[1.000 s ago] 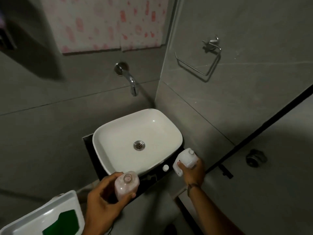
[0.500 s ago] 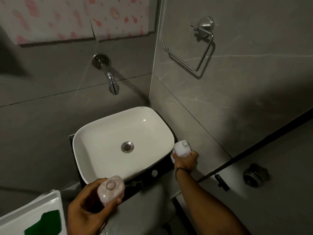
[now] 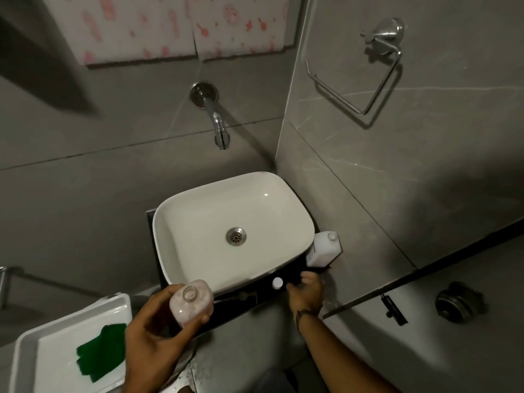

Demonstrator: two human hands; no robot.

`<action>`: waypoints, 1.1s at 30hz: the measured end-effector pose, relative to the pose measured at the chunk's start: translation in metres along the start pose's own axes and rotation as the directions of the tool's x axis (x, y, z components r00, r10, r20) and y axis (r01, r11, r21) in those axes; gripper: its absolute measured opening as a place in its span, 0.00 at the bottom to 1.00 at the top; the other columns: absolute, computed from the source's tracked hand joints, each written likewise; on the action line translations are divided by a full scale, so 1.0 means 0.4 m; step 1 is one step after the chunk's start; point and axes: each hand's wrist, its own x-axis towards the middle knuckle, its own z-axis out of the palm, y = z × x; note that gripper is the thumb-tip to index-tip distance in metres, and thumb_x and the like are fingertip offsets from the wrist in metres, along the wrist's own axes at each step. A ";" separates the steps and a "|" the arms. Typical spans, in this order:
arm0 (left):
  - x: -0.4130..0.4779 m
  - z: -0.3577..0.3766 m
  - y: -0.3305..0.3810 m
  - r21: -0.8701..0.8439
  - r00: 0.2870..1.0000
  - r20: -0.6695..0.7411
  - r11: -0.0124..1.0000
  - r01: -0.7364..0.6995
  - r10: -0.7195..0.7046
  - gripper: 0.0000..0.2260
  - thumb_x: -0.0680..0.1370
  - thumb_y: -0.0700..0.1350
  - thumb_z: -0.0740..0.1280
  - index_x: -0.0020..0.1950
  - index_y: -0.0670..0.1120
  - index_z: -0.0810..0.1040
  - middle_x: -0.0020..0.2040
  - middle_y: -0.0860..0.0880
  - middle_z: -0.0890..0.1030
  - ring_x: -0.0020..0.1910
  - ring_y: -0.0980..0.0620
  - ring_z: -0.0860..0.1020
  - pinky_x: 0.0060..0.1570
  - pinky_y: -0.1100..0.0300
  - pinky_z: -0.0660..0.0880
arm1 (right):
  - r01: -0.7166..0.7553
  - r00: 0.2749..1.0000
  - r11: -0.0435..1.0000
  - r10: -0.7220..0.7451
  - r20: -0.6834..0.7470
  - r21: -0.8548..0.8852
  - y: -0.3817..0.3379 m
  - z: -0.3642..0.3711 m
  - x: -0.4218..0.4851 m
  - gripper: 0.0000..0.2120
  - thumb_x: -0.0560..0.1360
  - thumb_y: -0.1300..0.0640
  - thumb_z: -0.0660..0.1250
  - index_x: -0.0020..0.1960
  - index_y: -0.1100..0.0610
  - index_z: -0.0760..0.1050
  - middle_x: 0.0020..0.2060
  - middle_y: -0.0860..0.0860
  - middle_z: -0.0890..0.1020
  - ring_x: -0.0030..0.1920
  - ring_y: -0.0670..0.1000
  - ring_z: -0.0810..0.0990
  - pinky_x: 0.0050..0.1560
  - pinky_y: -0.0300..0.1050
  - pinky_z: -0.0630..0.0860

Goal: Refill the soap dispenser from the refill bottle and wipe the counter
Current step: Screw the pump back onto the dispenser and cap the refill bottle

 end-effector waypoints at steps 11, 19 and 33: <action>-0.024 -0.226 -0.064 0.046 0.999 0.009 0.998 -0.035 0.035 0.30 0.60 0.46 0.86 0.61 0.50 0.85 0.56 0.51 0.88 0.55 0.53 0.87 0.55 0.67 0.81 | 0.513 0.850 0.535 -0.203 0.487 -0.672 0.021 0.157 -0.204 0.26 0.78 0.57 0.67 0.73 0.40 0.69 0.74 0.49 0.67 0.75 0.56 0.64 0.69 0.53 0.71; -0.057 -0.336 -0.068 0.052 0.999 -0.010 0.998 -0.044 0.045 0.27 0.64 0.52 0.86 0.61 0.55 0.84 0.56 0.53 0.88 0.56 0.54 0.86 0.54 0.66 0.81 | 0.627 0.773 0.472 -0.277 0.571 -0.620 0.043 0.165 -0.189 0.16 0.77 0.51 0.72 0.64 0.47 0.79 0.65 0.48 0.76 0.67 0.54 0.72 0.62 0.49 0.72; -0.056 -0.405 -0.088 0.033 0.997 -0.059 0.999 -0.037 0.039 0.26 0.63 0.50 0.84 0.60 0.59 0.84 0.56 0.58 0.87 0.58 0.56 0.85 0.57 0.66 0.81 | 0.501 0.685 0.855 -0.487 0.542 0.134 -0.184 0.078 -0.433 0.16 0.67 0.66 0.81 0.51 0.52 0.86 0.46 0.52 0.89 0.49 0.57 0.87 0.52 0.48 0.85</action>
